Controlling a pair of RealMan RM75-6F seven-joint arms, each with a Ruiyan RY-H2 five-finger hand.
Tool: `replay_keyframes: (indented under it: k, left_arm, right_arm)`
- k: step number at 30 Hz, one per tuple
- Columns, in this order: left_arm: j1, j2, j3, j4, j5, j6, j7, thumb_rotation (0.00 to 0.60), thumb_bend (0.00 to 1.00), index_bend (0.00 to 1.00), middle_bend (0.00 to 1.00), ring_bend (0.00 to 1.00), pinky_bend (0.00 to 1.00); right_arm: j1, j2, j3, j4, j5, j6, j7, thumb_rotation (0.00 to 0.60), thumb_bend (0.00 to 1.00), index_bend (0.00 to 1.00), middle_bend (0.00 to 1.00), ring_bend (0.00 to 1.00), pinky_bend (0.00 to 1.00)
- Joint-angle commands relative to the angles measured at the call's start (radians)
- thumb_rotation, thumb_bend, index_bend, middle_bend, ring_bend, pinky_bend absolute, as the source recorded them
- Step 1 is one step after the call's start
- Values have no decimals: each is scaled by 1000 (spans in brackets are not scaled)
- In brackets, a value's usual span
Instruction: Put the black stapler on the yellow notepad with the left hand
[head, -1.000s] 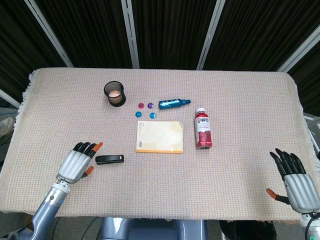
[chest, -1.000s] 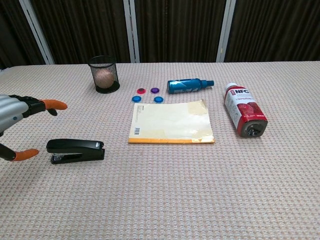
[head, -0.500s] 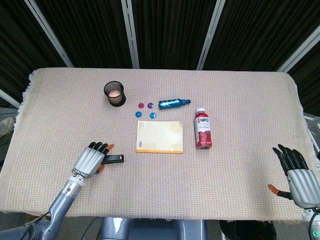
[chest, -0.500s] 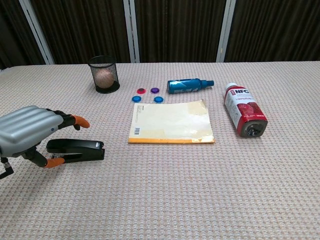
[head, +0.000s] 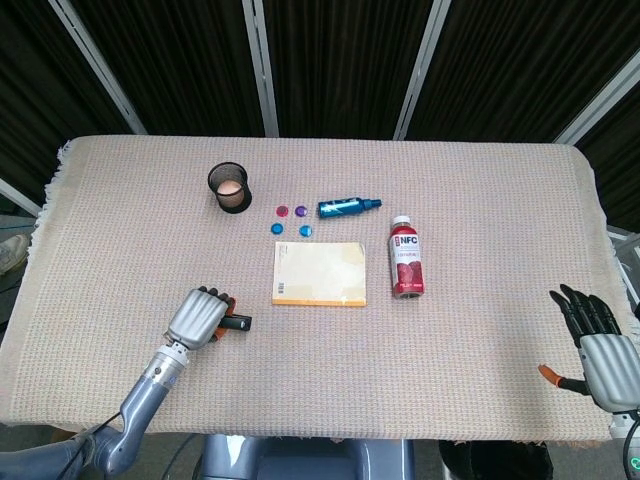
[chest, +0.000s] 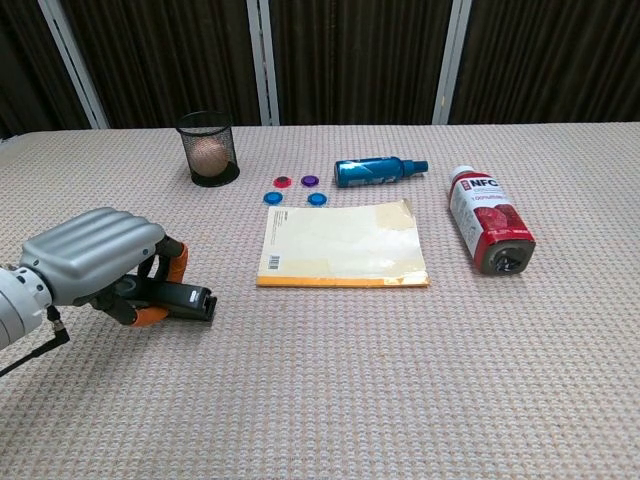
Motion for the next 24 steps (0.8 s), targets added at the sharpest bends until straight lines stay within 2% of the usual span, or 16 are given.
replay_keyframes:
  k: [1,8,14,20,24]
  left_arm:
    - [-4,2,0,-3,3,5,-7,600,326,612,576,514,574]
    - [-20,22,-21,-38,15,34,-33,600,326,612,577,516,575]
    - [-73,18,-83,-67,-22,7,-22,600,326,612,577,516,574]
    - [-161,-60,-169,-20,-89,-52,-57,600,326,611,575,515,573]
    - [-235,-128,-207,54,-121,-102,-67,600,325,610,574,515,572]
  right_arm:
    - [2,1,2,0,4,-4,2,600,85,0,0,0,0]
    - [8,1,5,0,12,-13,4,600,85,0,0,0,0]
    - [11,6,5,2,11,-15,21,600,85,0,0,0,0]
    - [13,17,4,9,2,-14,58,600,85,0,0,0,0]
    - [15,22,3,16,-3,-14,83,600,85,0,0,0,0]
